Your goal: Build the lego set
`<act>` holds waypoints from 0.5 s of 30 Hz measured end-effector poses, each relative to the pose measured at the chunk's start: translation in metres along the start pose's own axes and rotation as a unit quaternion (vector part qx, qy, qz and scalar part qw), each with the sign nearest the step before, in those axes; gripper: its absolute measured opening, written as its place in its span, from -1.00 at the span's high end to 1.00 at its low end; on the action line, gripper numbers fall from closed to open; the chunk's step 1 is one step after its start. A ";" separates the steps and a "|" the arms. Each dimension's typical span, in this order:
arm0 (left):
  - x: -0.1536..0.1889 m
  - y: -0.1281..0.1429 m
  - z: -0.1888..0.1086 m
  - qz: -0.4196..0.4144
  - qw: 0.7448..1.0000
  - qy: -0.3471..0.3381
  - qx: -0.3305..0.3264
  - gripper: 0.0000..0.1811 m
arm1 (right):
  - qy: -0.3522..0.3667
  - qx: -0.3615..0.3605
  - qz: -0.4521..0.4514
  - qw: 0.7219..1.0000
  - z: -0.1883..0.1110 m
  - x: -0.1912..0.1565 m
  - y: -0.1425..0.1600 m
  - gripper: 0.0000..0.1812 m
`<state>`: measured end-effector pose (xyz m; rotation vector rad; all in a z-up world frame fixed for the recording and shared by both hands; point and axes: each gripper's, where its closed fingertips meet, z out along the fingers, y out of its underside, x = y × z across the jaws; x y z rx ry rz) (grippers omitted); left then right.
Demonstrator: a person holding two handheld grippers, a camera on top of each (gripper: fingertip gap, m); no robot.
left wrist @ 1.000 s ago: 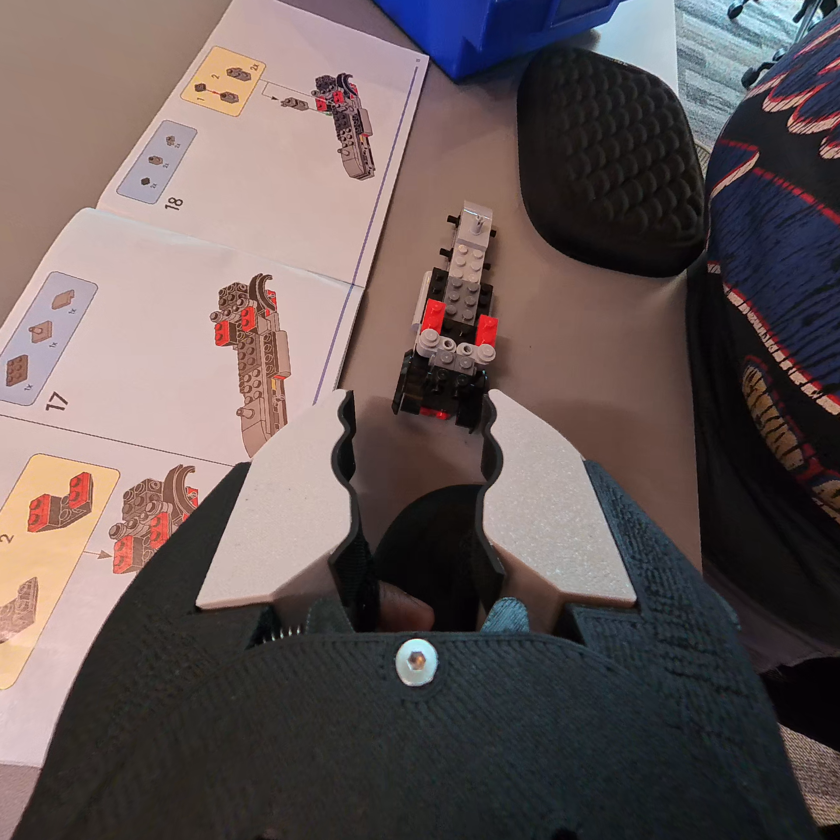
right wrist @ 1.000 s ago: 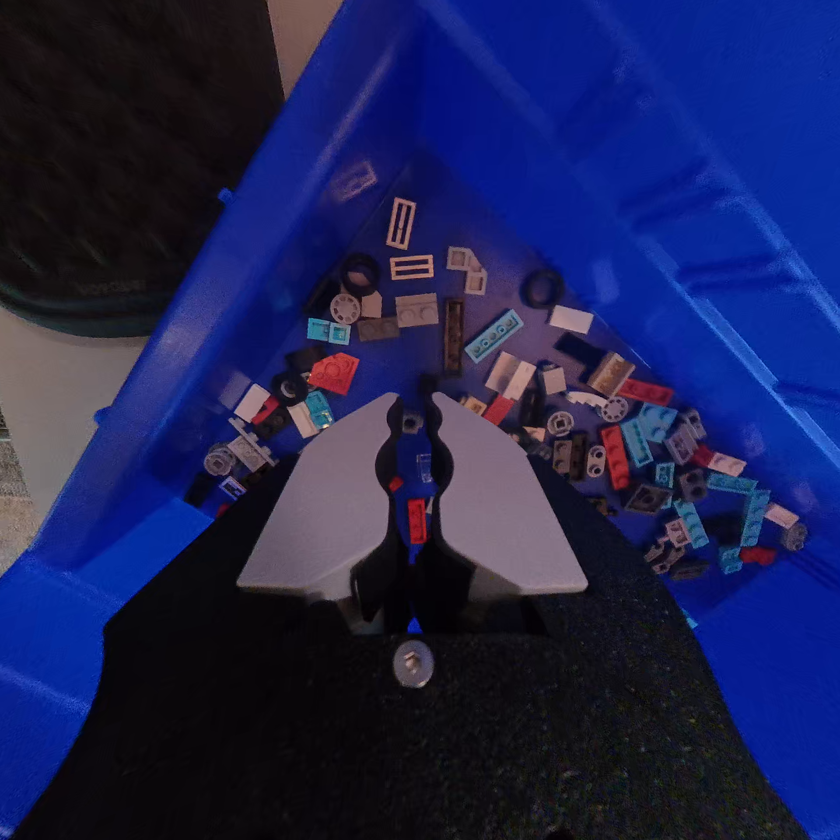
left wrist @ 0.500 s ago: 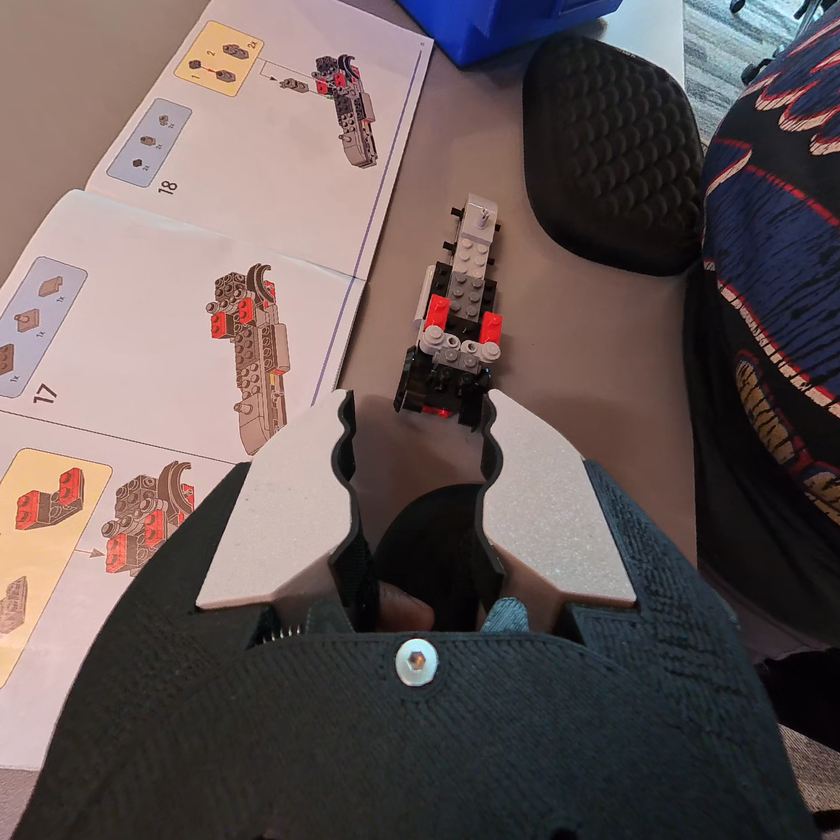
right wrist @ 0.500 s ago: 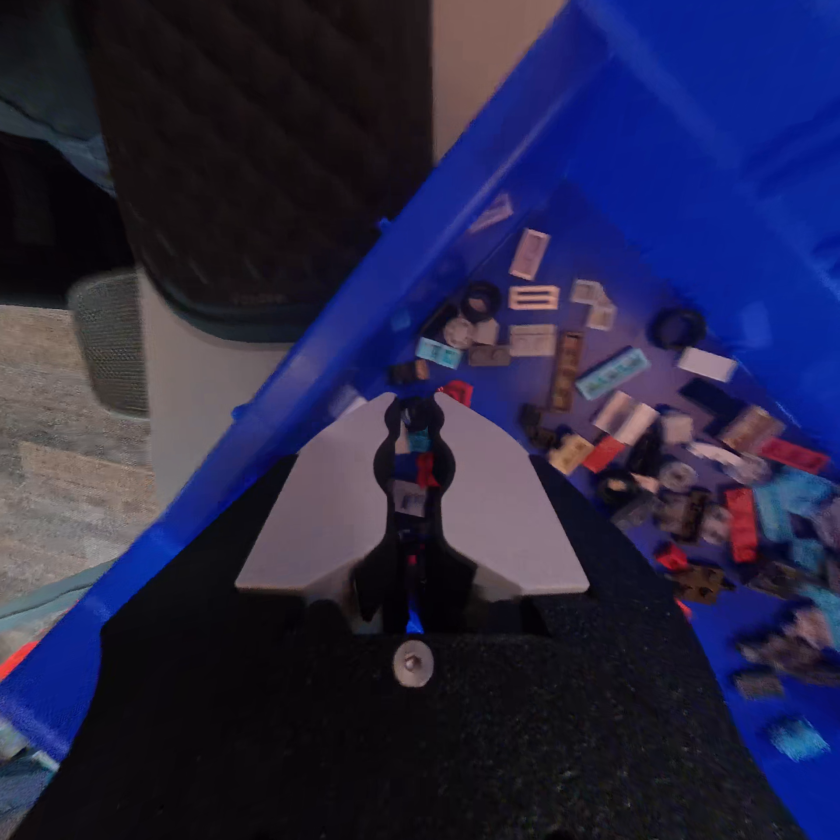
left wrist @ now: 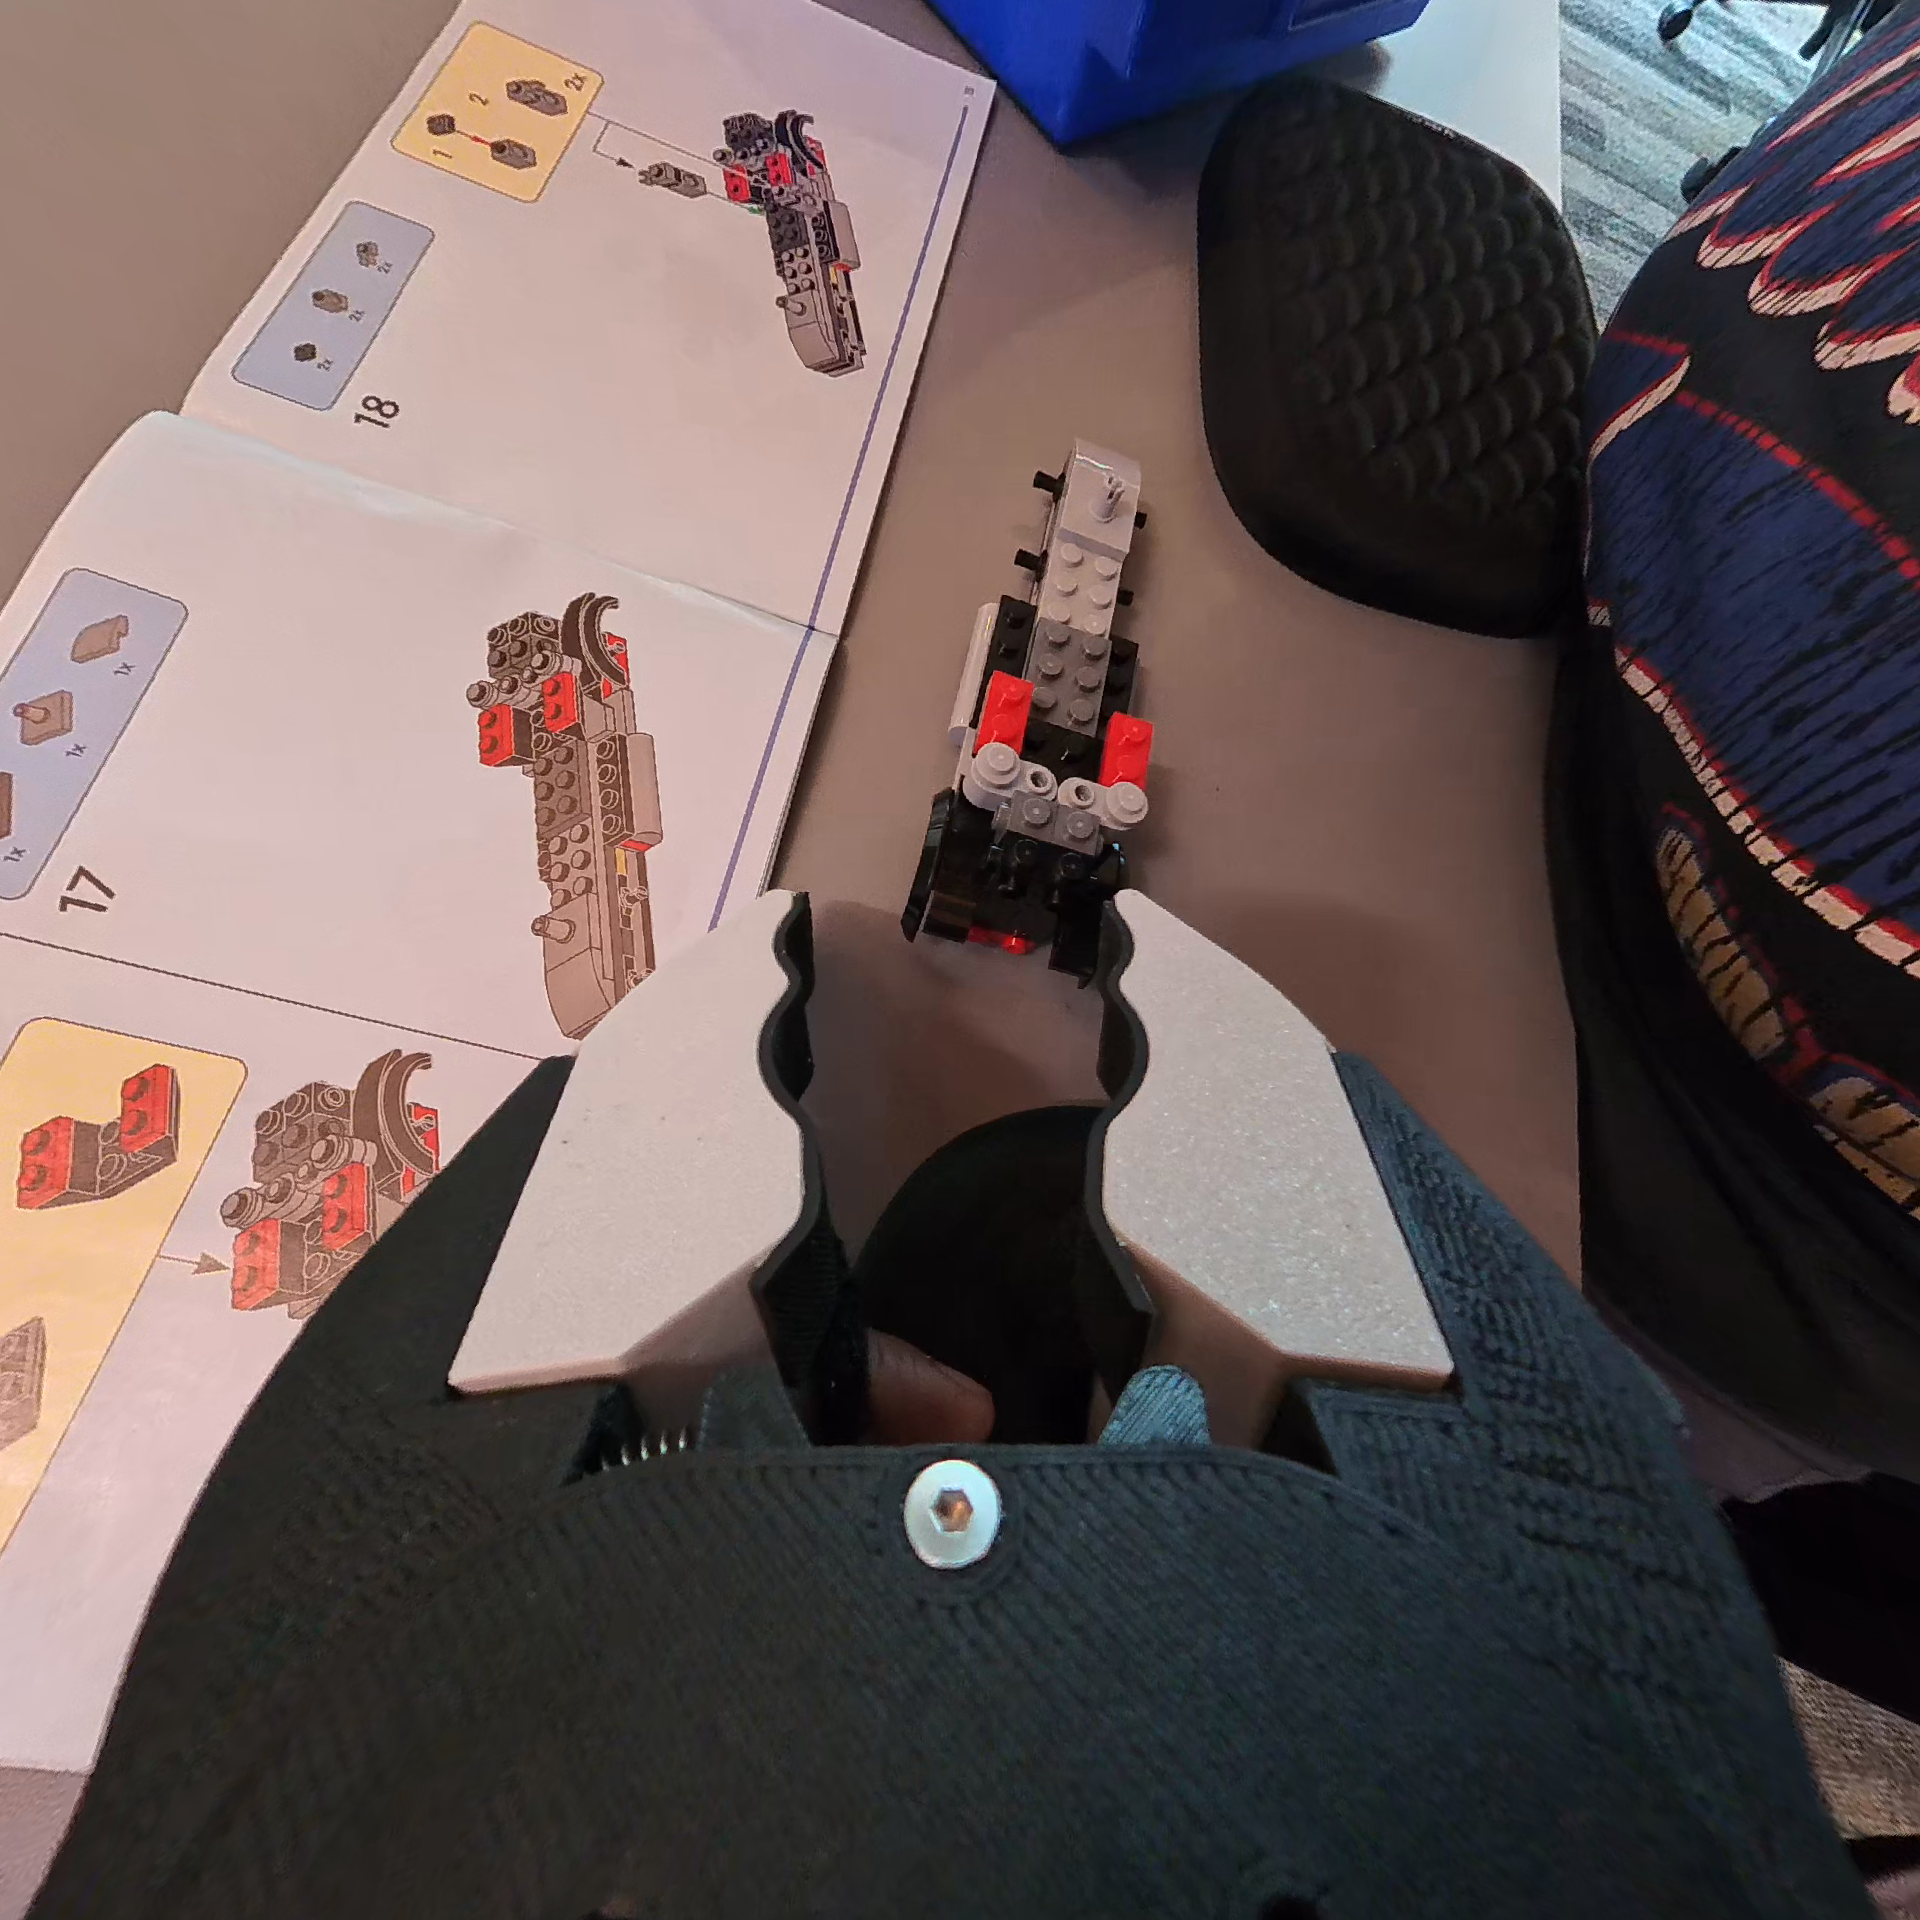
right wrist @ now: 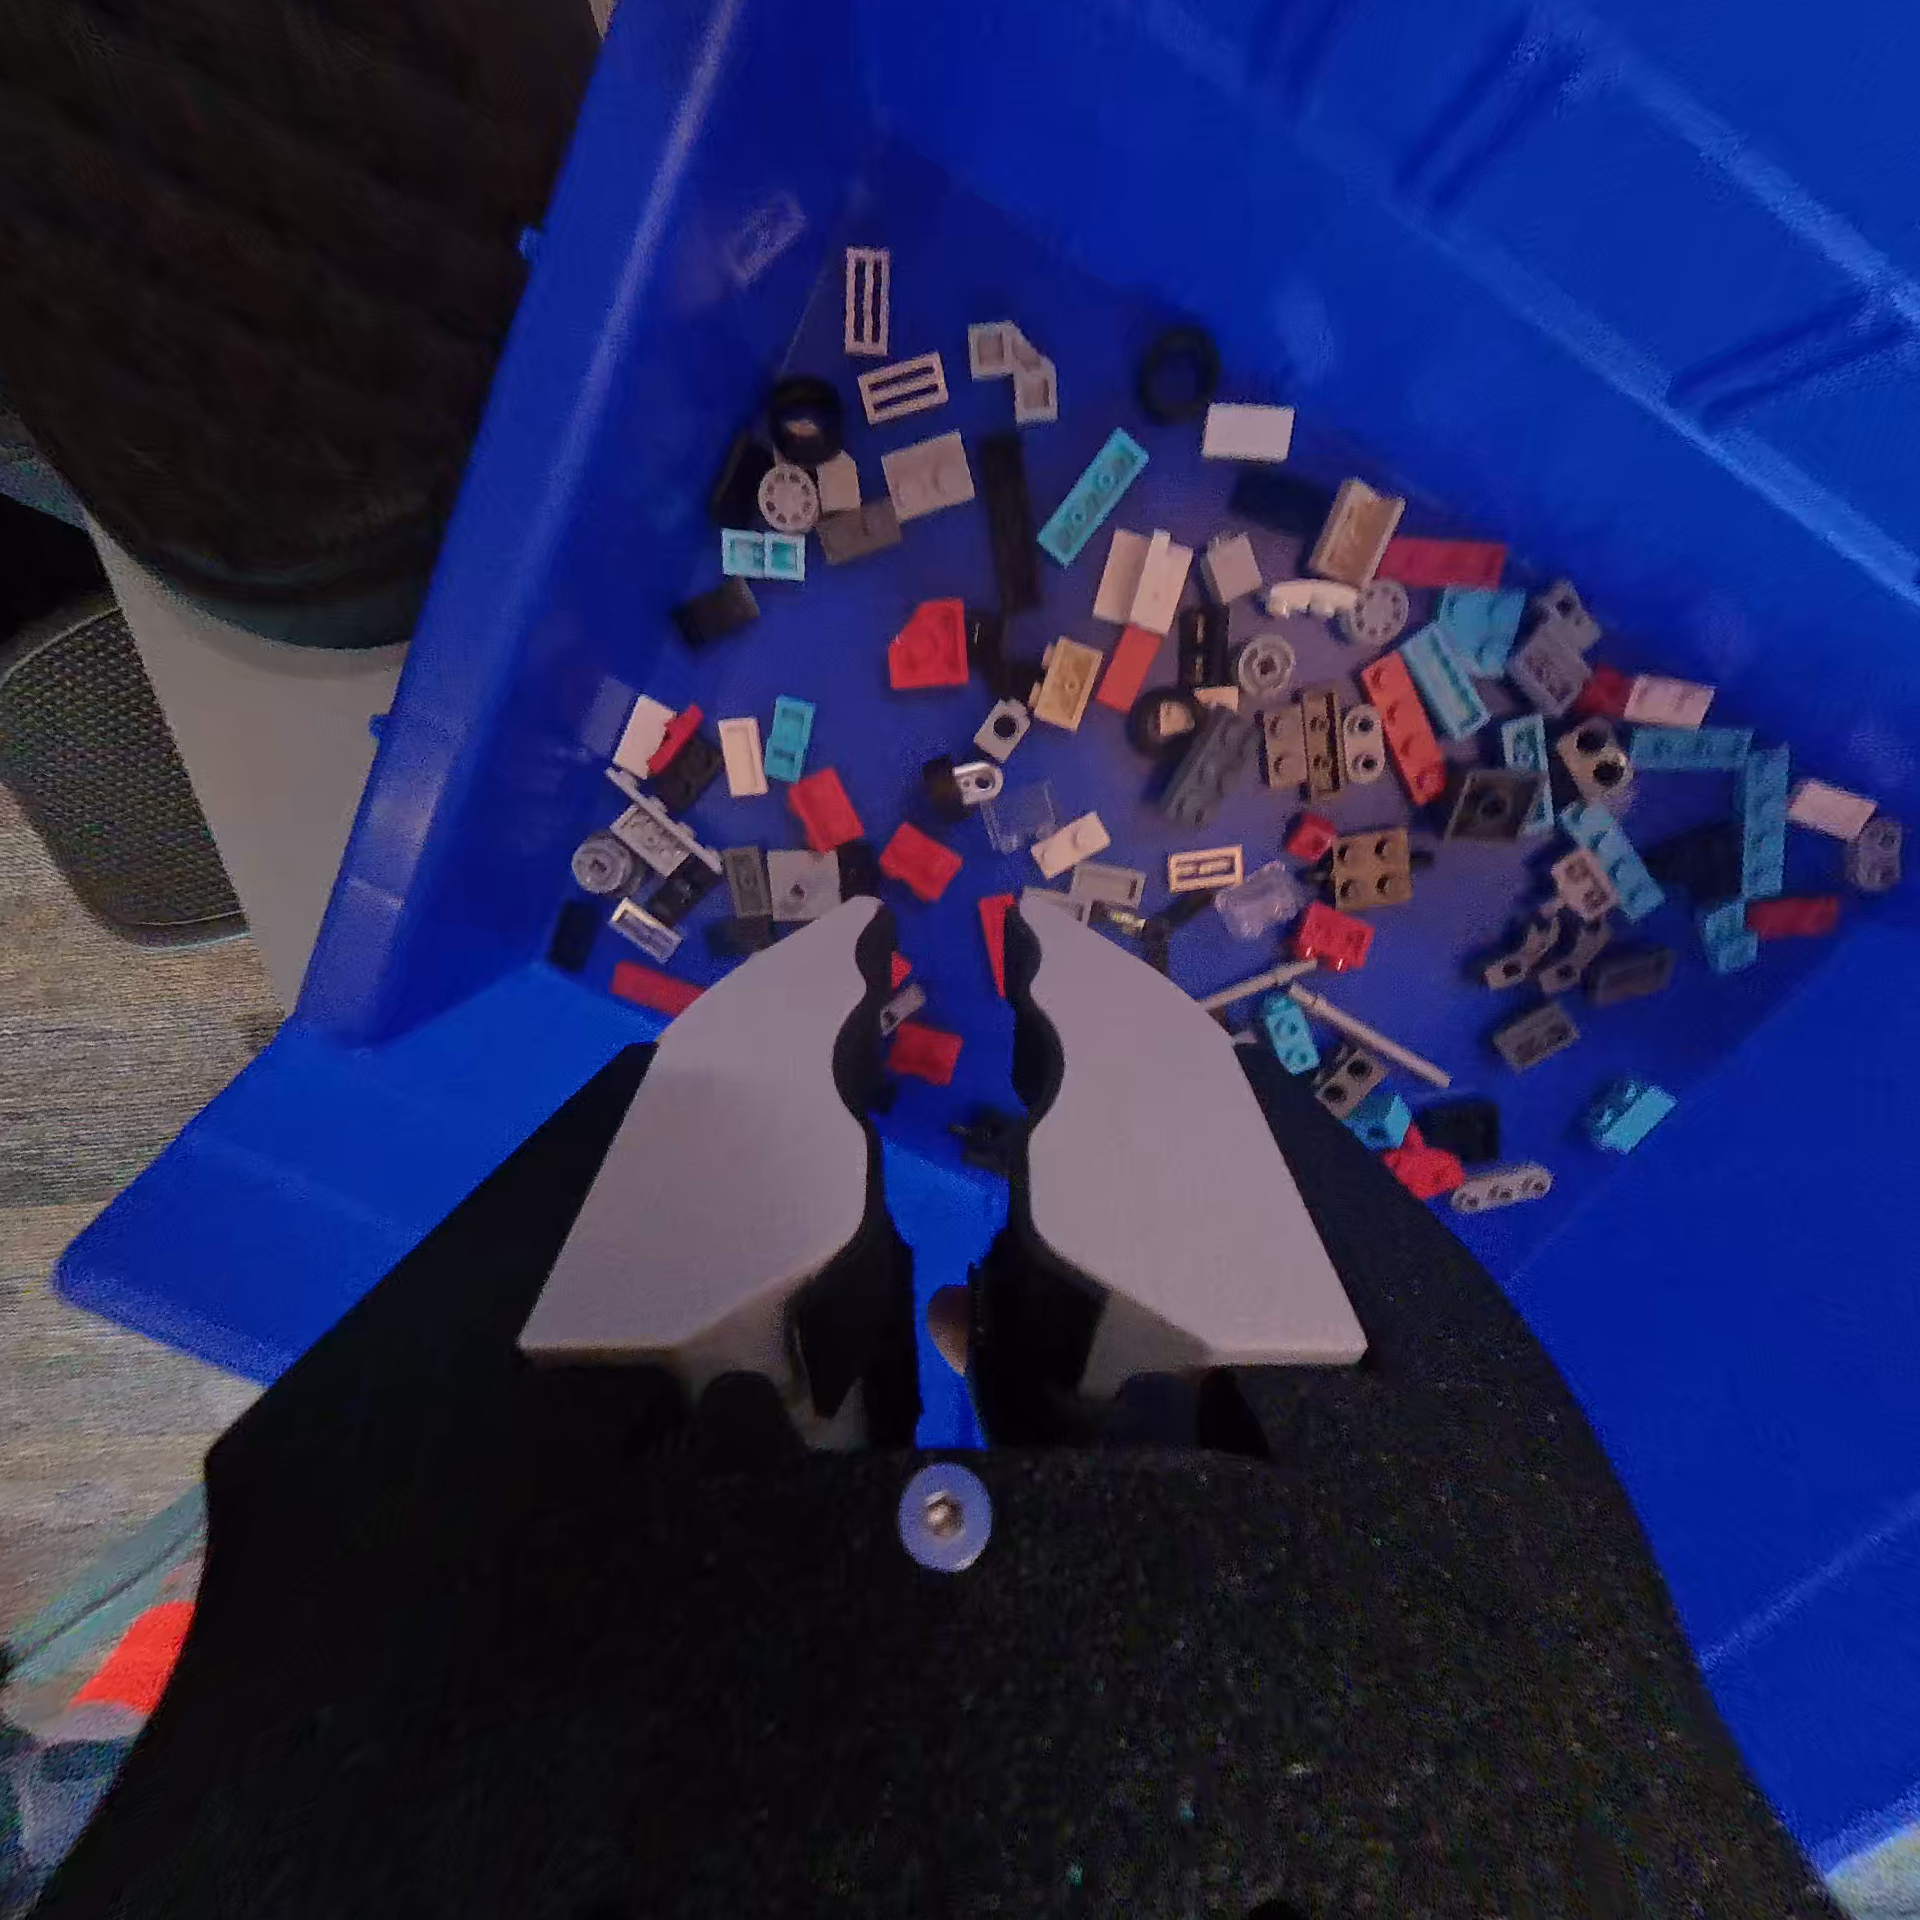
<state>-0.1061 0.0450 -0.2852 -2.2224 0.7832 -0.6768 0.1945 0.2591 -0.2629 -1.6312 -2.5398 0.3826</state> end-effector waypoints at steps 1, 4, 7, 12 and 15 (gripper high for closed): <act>0.000 0.000 0.000 -0.001 1.000 0.001 0.000 0.42 | -0.005 -0.006 0.011 1.000 -0.003 -0.003 0.002 0.78; 0.000 0.000 0.000 -0.002 1.000 0.002 0.000 0.42 | -0.025 -0.028 0.037 0.999 -0.006 -0.014 0.007 0.78; 0.000 0.000 0.000 -0.001 1.000 0.001 0.002 0.42 | -0.030 -0.043 0.044 0.998 -0.003 -0.022 0.009 0.79; 0.000 -0.001 0.000 0.003 1.000 0.001 0.006 0.42 | -0.022 -0.062 0.089 0.994 0.007 -0.030 0.011 0.83; 0.000 -0.001 0.000 0.005 1.000 0.000 0.007 0.42 | 0.002 -0.099 0.115 0.988 0.018 -0.029 0.017 0.85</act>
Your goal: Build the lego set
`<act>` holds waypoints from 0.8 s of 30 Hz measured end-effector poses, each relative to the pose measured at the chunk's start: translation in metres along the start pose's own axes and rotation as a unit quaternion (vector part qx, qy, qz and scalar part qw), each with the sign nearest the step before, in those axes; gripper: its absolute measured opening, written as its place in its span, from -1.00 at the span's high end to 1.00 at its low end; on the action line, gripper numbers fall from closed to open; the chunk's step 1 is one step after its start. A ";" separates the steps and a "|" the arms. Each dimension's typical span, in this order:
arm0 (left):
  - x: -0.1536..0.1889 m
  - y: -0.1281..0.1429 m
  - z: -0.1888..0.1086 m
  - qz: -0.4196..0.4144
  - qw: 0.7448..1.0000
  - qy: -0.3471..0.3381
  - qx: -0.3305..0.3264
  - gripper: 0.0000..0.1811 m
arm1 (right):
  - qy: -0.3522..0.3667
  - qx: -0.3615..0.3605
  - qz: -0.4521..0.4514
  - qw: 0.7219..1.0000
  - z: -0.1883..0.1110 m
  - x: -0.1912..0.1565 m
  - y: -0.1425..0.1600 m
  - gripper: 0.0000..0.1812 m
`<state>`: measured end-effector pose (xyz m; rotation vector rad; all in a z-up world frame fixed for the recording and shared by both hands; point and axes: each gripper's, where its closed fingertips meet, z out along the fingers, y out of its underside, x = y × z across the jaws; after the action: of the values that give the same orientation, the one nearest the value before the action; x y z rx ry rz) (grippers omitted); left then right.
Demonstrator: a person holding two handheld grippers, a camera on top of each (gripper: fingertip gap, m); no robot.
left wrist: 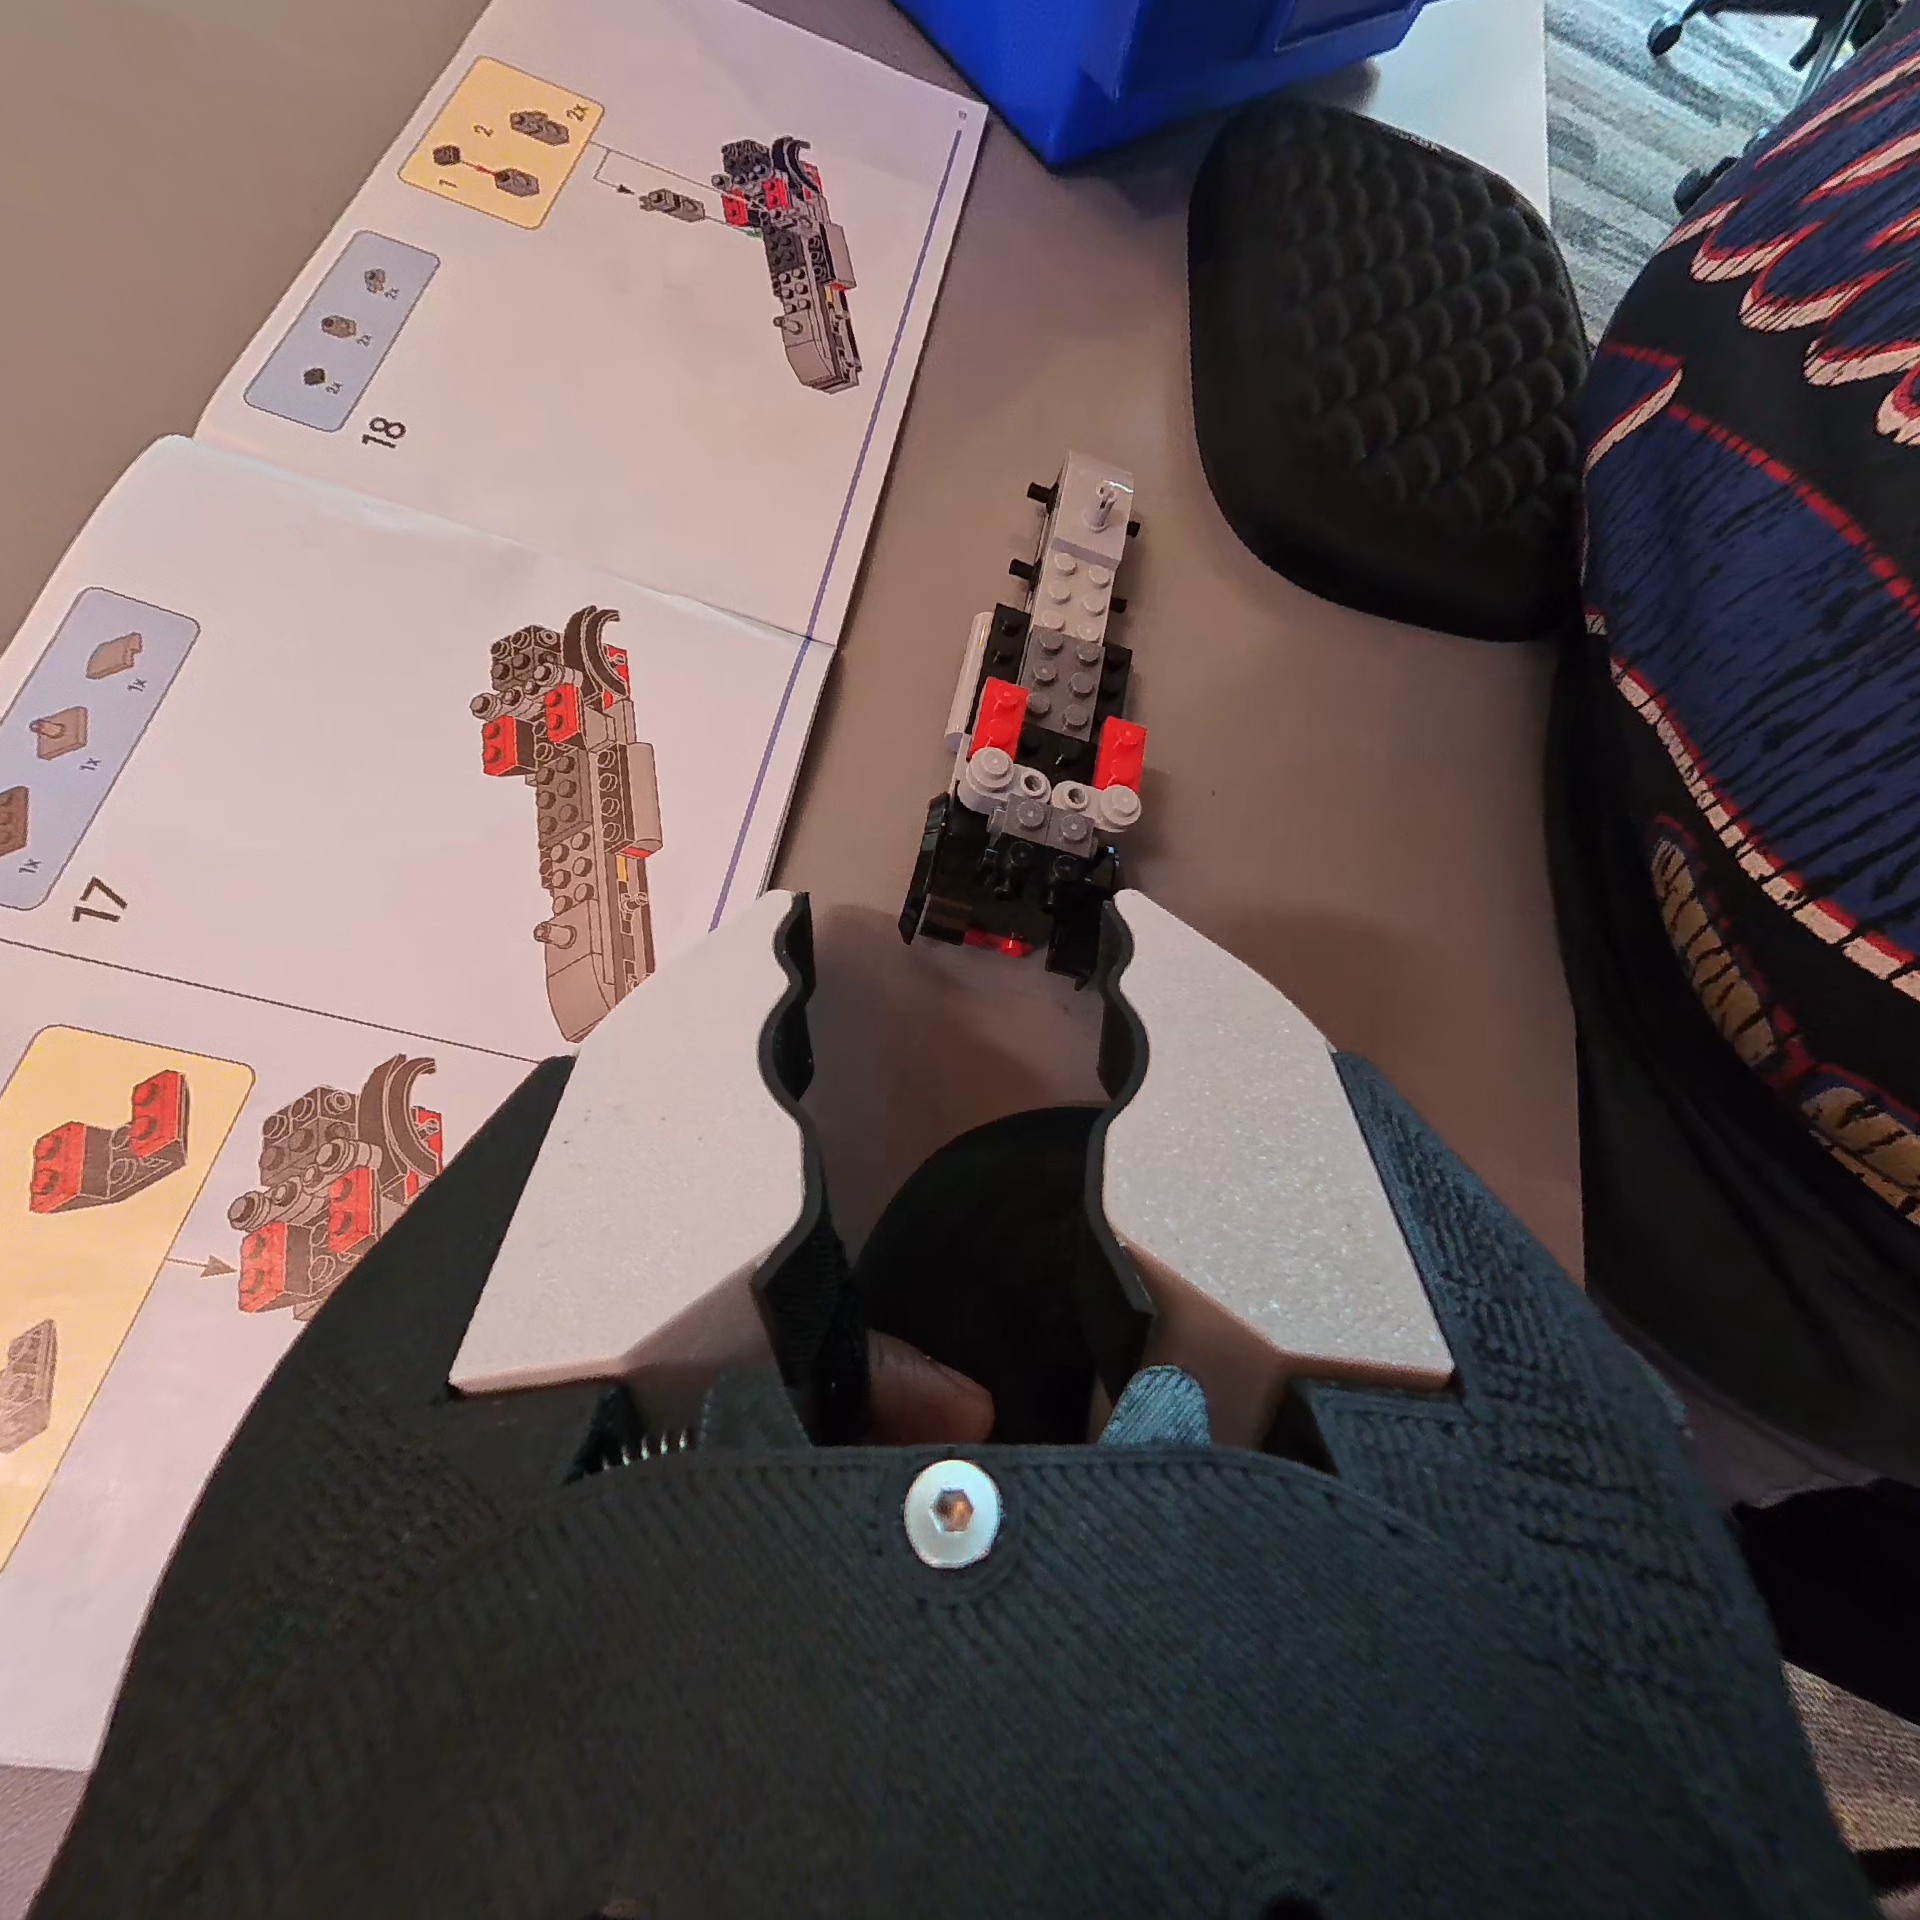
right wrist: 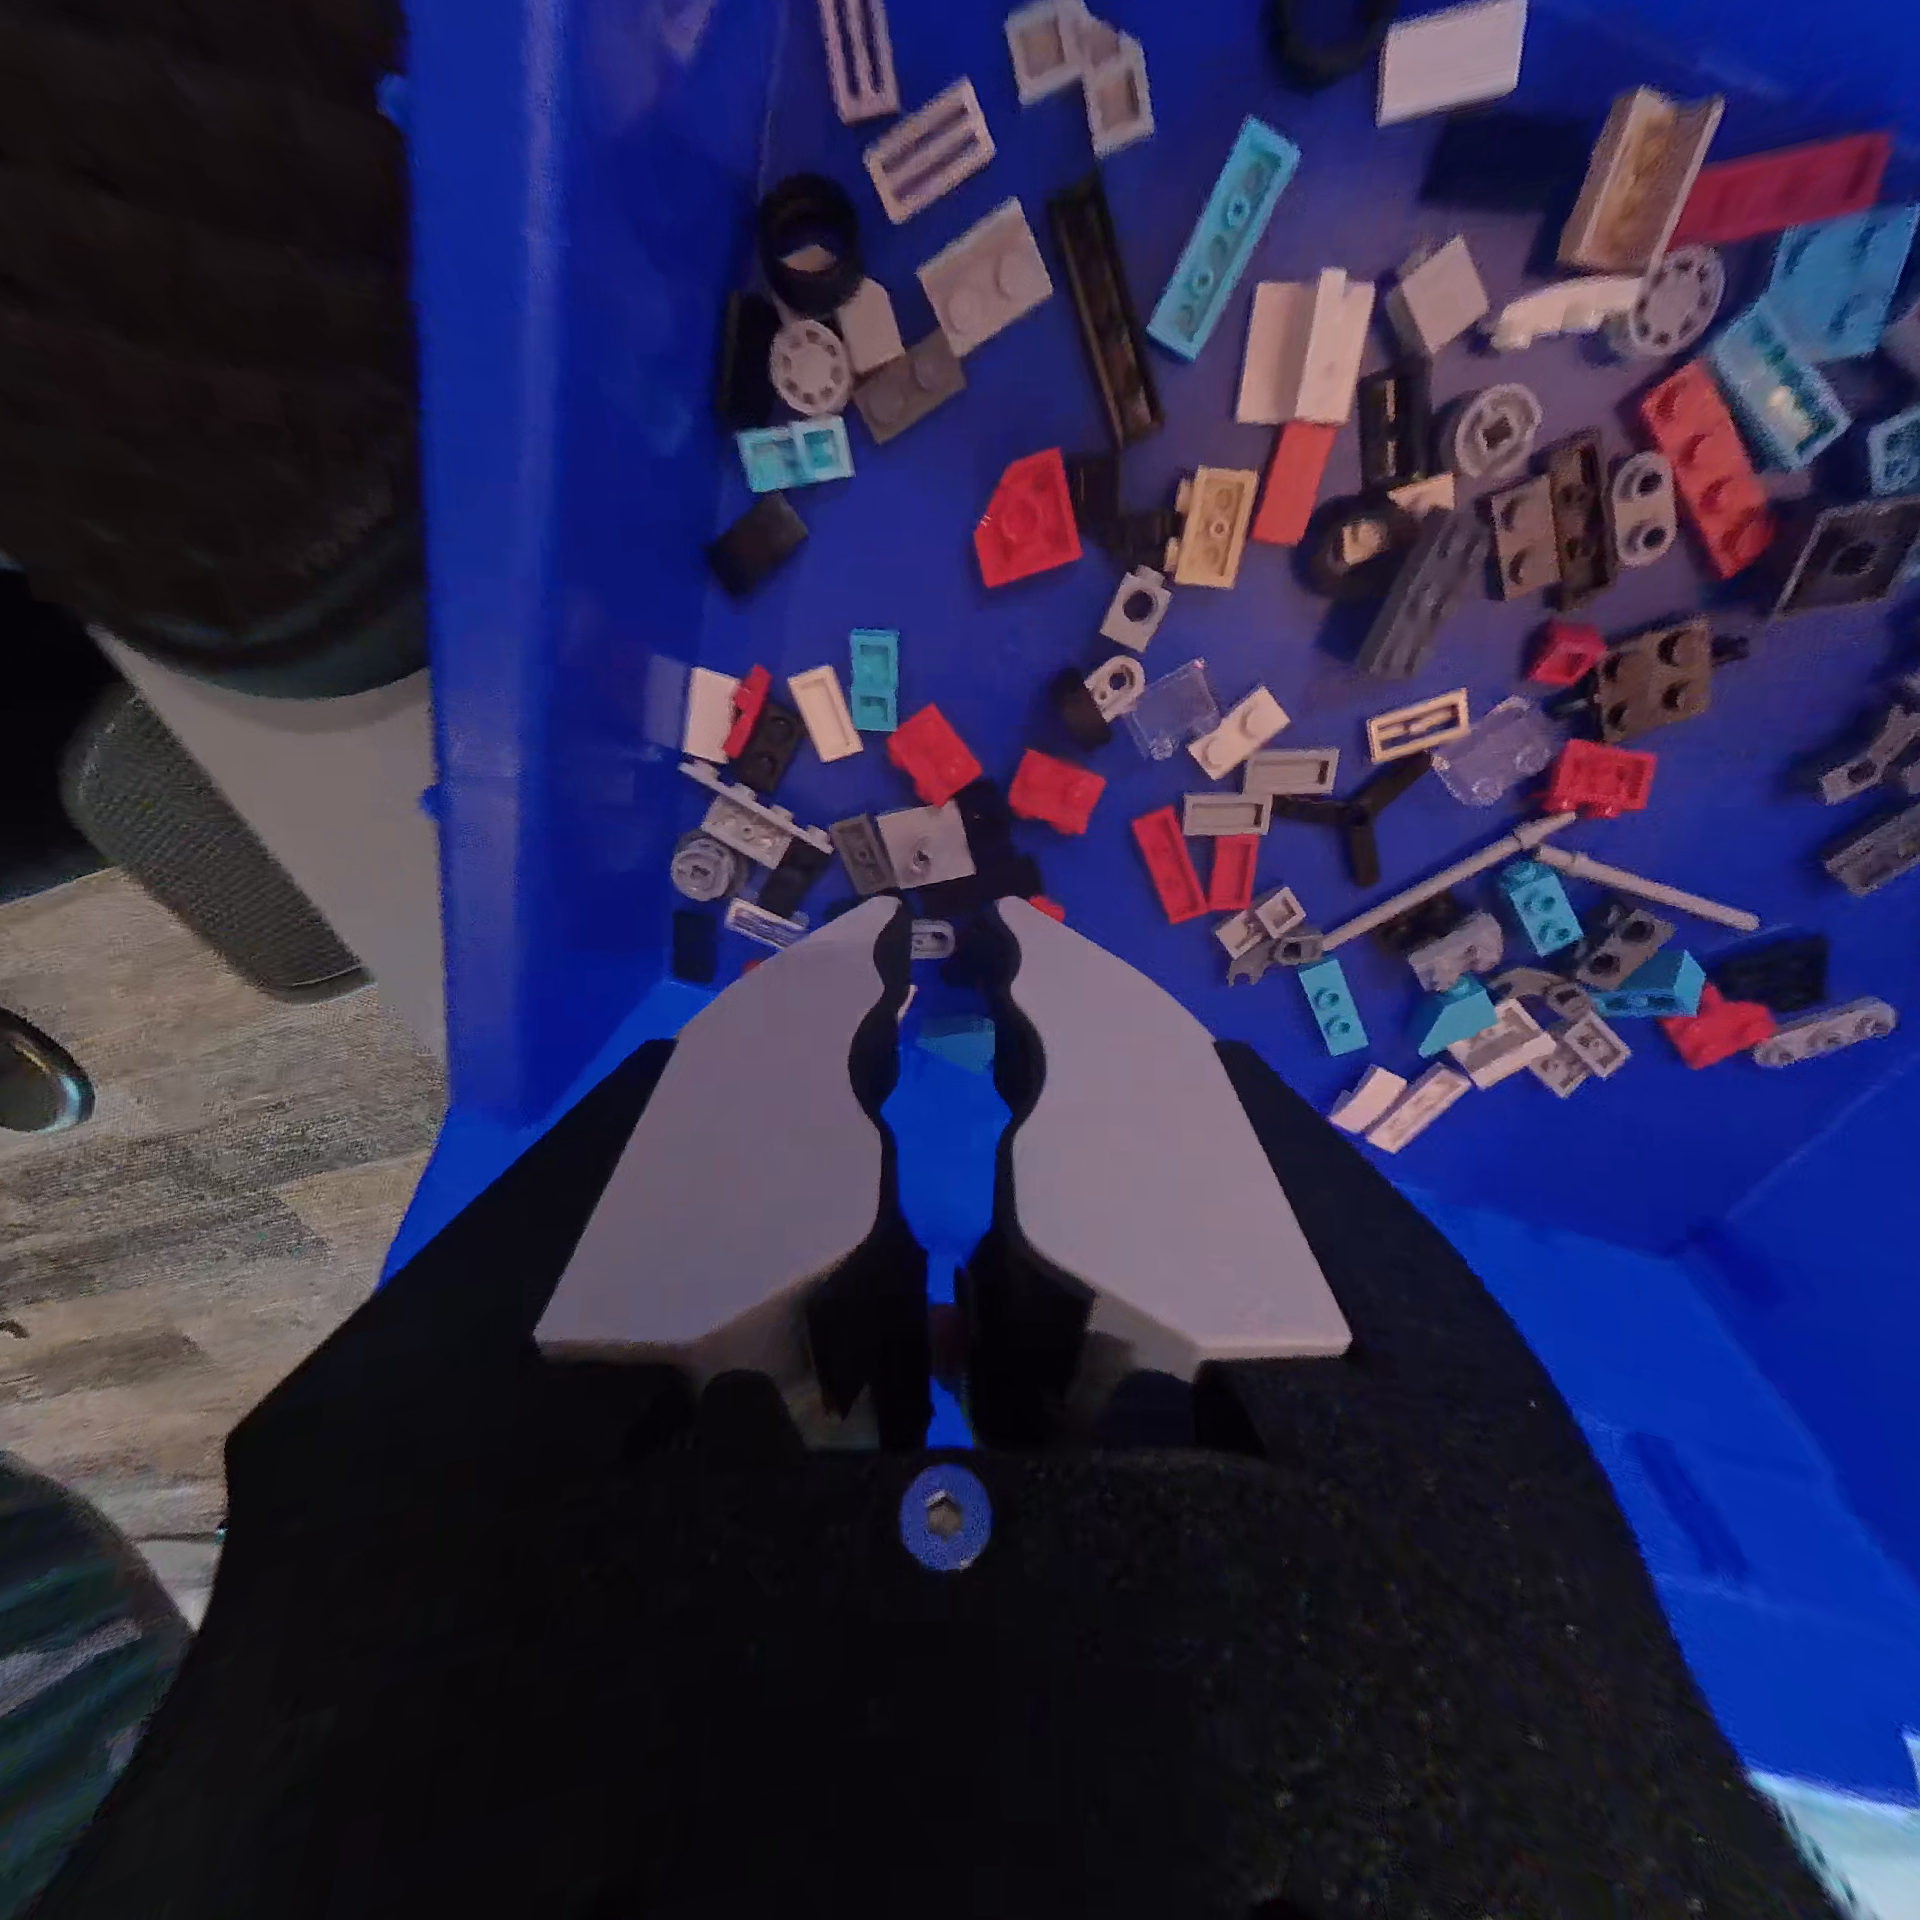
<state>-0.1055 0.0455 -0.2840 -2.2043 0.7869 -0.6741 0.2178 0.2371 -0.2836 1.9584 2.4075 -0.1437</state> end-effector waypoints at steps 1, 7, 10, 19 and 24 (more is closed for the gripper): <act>0.000 0.000 0.000 0.001 1.000 0.000 0.000 0.42 | 0.016 -0.018 0.006 1.000 0.002 0.004 0.004 0.85; 0.001 -0.001 -0.001 0.008 1.000 -0.001 0.006 0.42 | 0.057 -0.046 -0.002 0.997 0.001 0.012 0.001 0.87; 0.001 -0.002 -0.001 0.012 1.000 -0.004 0.010 0.42 | 0.047 -0.041 -0.018 0.998 0.003 0.011 -0.006 0.88; 0.001 -0.004 -0.002 0.021 1.000 -0.007 0.019 0.42 | 0.012 -0.057 -0.020 0.998 0.018 0.007 -0.008 0.87; 0.001 -0.004 -0.002 0.020 1.000 -0.005 0.021 0.42 | 0.002 -0.058 -0.009 0.998 0.020 0.008 -0.006 0.91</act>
<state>-0.1051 0.0465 -0.2790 -2.1465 0.8025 -0.6537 0.2097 0.2422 -0.3044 1.8890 2.3796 0.0006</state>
